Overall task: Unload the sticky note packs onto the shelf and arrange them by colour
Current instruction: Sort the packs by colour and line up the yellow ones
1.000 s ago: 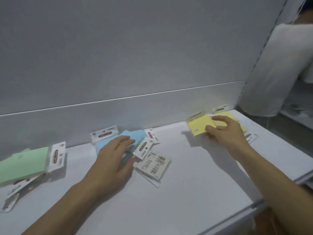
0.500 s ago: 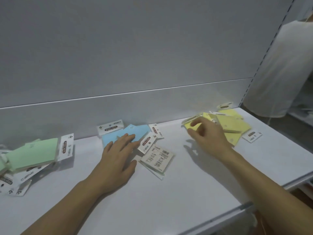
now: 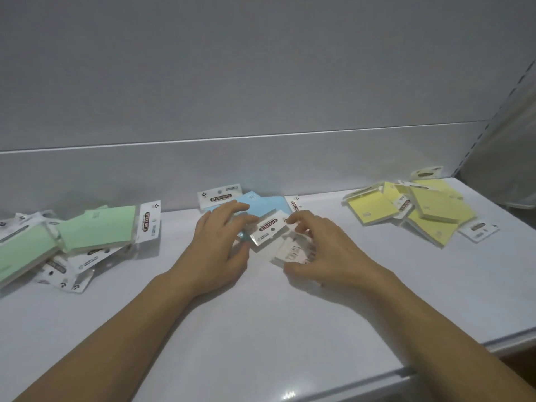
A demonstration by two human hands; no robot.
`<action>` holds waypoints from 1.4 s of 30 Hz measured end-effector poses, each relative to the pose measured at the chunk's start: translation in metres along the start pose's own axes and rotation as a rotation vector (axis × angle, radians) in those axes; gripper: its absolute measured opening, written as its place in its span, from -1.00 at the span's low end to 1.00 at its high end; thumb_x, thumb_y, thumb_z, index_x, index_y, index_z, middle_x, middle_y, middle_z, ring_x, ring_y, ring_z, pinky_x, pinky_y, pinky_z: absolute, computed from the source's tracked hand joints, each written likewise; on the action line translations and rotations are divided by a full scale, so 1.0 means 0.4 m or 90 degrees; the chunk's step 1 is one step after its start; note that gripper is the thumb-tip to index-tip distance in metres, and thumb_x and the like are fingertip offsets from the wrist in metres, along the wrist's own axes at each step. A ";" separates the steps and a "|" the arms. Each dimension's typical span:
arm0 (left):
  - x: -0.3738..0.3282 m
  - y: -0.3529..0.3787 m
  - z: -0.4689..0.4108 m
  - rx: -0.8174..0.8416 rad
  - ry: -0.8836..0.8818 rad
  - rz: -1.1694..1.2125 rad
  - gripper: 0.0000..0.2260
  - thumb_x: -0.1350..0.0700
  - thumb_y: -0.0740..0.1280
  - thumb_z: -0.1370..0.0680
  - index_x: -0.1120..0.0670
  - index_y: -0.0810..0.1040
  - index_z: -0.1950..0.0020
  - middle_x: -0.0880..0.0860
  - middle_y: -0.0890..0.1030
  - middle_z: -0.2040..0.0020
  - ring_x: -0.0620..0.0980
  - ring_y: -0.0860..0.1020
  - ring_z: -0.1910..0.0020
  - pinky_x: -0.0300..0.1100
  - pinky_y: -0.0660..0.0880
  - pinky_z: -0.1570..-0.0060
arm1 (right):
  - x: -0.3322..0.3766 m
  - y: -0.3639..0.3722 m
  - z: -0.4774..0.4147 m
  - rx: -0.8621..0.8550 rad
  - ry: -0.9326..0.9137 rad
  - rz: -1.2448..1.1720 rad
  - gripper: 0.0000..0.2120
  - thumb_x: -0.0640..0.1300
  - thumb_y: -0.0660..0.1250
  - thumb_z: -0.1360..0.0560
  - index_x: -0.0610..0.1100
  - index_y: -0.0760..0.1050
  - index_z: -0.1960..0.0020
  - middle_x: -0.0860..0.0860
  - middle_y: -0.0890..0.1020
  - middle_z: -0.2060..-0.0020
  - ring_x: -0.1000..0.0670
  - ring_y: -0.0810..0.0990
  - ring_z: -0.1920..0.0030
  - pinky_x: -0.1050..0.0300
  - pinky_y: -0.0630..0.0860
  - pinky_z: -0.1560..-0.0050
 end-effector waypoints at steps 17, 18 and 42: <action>-0.037 0.019 0.001 -0.096 -0.190 0.494 -0.71 0.07 0.42 -0.50 -0.12 0.57 -0.21 -0.12 0.62 0.15 0.04 0.60 0.15 -0.11 0.53 0.19 | 0.000 -0.014 -0.007 0.100 0.030 -0.728 -0.61 0.14 0.40 -0.54 0.00 0.60 -0.30 -0.14 0.67 -0.23 -0.23 0.70 -0.10 -0.12 0.68 0.06; -0.029 0.017 0.003 -0.092 -0.205 0.500 -0.71 0.07 0.43 -0.51 -0.12 0.56 -0.21 -0.11 0.63 0.15 0.07 0.61 0.15 -0.11 0.53 0.20 | -0.001 -0.015 -0.007 0.073 0.019 -0.703 -0.65 0.08 0.40 -0.56 -0.01 0.60 -0.31 -0.16 0.67 -0.23 -0.24 0.70 -0.11 -0.09 0.68 0.08; 0.175 -0.297 0.226 -0.127 -0.258 -0.151 -0.78 0.11 0.28 -0.52 0.09 0.62 -0.12 0.00 0.59 -0.04 0.05 0.52 -0.05 -0.10 0.43 -0.04 | 0.175 0.085 -0.127 0.163 0.075 -0.559 -0.84 -0.28 0.36 -0.61 -0.34 0.57 -0.15 -0.17 0.66 0.22 -0.08 0.63 0.33 0.16 0.57 0.32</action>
Point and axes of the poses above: each hand's wrist, its own z-axis away from the middle knuckle, its own y-axis out of the palm, x = y × z, the point moved 6 cm from there along -z, towards the middle knuckle
